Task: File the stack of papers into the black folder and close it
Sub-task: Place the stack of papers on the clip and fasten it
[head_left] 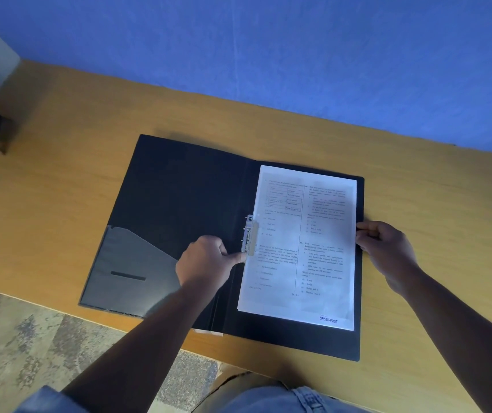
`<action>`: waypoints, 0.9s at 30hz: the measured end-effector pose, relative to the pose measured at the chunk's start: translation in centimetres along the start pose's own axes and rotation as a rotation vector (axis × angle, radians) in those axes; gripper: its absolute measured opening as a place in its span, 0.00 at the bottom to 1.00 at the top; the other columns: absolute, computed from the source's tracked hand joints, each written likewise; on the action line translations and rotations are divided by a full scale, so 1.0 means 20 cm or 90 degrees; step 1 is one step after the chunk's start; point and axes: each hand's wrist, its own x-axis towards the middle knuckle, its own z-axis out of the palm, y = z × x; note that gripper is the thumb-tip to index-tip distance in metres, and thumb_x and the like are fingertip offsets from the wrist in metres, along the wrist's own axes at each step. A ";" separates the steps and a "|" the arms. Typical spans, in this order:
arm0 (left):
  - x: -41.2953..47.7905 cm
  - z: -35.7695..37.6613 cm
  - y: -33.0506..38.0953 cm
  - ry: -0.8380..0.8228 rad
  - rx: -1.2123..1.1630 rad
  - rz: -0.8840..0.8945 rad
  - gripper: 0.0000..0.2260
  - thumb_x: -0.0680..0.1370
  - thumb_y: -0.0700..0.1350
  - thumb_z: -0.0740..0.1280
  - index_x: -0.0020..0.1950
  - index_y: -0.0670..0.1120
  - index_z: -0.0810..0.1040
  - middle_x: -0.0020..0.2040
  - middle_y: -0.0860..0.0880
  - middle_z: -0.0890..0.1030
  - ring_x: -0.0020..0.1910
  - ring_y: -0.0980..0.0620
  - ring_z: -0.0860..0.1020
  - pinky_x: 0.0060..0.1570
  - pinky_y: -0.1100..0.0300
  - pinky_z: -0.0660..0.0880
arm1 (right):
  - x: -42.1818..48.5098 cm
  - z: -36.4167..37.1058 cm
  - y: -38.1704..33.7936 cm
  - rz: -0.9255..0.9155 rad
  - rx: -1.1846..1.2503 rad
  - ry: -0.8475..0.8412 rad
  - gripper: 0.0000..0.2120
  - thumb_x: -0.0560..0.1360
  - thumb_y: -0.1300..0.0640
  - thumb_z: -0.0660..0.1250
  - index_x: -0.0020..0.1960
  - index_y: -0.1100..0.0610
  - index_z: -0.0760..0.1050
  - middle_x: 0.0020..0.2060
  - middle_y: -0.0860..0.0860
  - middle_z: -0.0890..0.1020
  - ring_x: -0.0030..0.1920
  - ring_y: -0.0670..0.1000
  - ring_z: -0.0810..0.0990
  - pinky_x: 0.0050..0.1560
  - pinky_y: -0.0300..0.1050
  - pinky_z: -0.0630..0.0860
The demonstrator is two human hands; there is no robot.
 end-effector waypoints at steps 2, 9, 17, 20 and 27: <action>-0.01 0.01 -0.01 0.017 0.011 0.011 0.23 0.65 0.66 0.75 0.30 0.49 0.72 0.25 0.54 0.76 0.28 0.53 0.76 0.28 0.63 0.65 | 0.00 0.00 0.00 0.000 0.001 0.003 0.10 0.76 0.59 0.70 0.48 0.44 0.80 0.47 0.46 0.87 0.51 0.51 0.84 0.56 0.55 0.82; -0.01 0.04 -0.02 0.033 0.017 0.014 0.23 0.66 0.66 0.75 0.30 0.49 0.72 0.25 0.55 0.75 0.28 0.54 0.75 0.28 0.62 0.66 | 0.00 0.00 0.00 0.001 -0.007 0.010 0.10 0.75 0.59 0.70 0.49 0.44 0.80 0.47 0.46 0.86 0.50 0.50 0.84 0.52 0.51 0.82; -0.02 0.02 -0.05 0.008 -0.034 0.020 0.23 0.66 0.65 0.75 0.29 0.49 0.70 0.25 0.54 0.74 0.27 0.53 0.75 0.28 0.62 0.66 | 0.00 0.01 -0.01 0.002 -0.027 0.021 0.10 0.74 0.58 0.70 0.47 0.43 0.81 0.46 0.44 0.87 0.49 0.50 0.85 0.53 0.54 0.82; -0.04 -0.01 -0.07 0.017 -0.045 0.054 0.22 0.69 0.63 0.73 0.29 0.49 0.69 0.25 0.54 0.73 0.27 0.53 0.73 0.27 0.62 0.64 | -0.01 0.01 -0.02 -0.001 -0.028 0.017 0.09 0.75 0.58 0.70 0.48 0.43 0.81 0.46 0.45 0.87 0.49 0.50 0.85 0.54 0.56 0.83; 0.03 -0.28 -0.31 0.216 -0.160 0.114 0.09 0.74 0.54 0.73 0.48 0.51 0.80 0.45 0.53 0.82 0.43 0.55 0.79 0.41 0.58 0.76 | -0.09 -0.02 -0.03 -0.055 -0.065 0.057 0.10 0.77 0.59 0.68 0.56 0.50 0.81 0.45 0.48 0.86 0.45 0.52 0.84 0.40 0.47 0.79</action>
